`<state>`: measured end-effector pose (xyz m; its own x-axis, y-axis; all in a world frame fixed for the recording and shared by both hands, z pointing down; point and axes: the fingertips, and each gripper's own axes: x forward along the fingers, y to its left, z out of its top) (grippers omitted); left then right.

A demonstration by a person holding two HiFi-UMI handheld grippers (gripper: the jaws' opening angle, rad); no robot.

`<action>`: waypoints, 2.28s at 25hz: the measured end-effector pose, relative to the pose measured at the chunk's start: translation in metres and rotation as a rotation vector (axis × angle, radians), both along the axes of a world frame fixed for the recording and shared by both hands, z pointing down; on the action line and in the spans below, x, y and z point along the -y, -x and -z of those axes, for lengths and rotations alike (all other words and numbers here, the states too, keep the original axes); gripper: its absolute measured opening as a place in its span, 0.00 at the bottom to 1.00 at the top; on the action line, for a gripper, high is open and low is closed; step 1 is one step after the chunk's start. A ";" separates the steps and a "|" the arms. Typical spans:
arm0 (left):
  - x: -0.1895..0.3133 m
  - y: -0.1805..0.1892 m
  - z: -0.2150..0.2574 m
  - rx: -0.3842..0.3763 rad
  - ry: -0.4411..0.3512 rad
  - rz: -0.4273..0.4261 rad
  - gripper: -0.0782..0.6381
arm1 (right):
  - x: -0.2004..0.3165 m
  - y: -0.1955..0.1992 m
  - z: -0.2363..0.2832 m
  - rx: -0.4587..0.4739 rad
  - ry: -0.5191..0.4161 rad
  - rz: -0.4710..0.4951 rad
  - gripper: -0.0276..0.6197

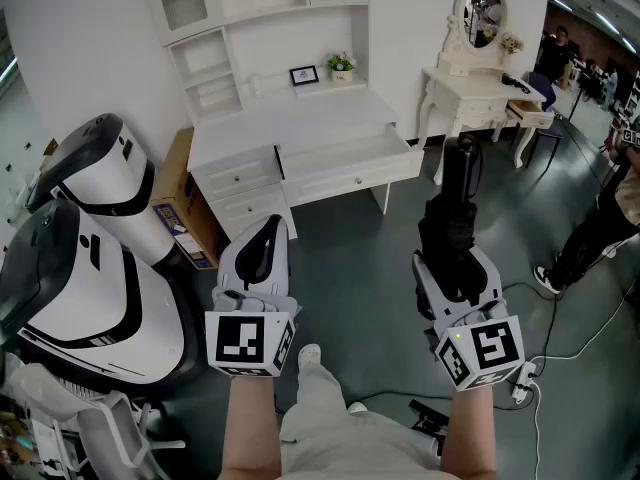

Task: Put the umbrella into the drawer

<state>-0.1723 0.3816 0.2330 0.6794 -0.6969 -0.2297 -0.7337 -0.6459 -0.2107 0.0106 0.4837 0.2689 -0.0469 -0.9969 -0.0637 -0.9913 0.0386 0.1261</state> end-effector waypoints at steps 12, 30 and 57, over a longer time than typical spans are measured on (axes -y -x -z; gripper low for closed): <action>0.010 -0.006 -0.008 -0.004 0.010 -0.004 0.12 | 0.007 -0.008 -0.009 0.018 0.001 0.002 0.42; 0.174 -0.036 -0.024 -0.028 0.076 -0.017 0.12 | 0.170 -0.035 -0.013 0.017 0.058 0.032 0.42; 0.409 -0.047 -0.039 -0.065 0.138 0.023 0.12 | 0.408 -0.069 -0.025 0.027 0.132 0.035 0.42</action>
<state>-0.1255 -0.0277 0.2724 0.6494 -0.7402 -0.1742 -0.7581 -0.6480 -0.0726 0.0793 0.0760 0.2943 -0.0822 -0.9944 0.0664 -0.9920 0.0881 0.0906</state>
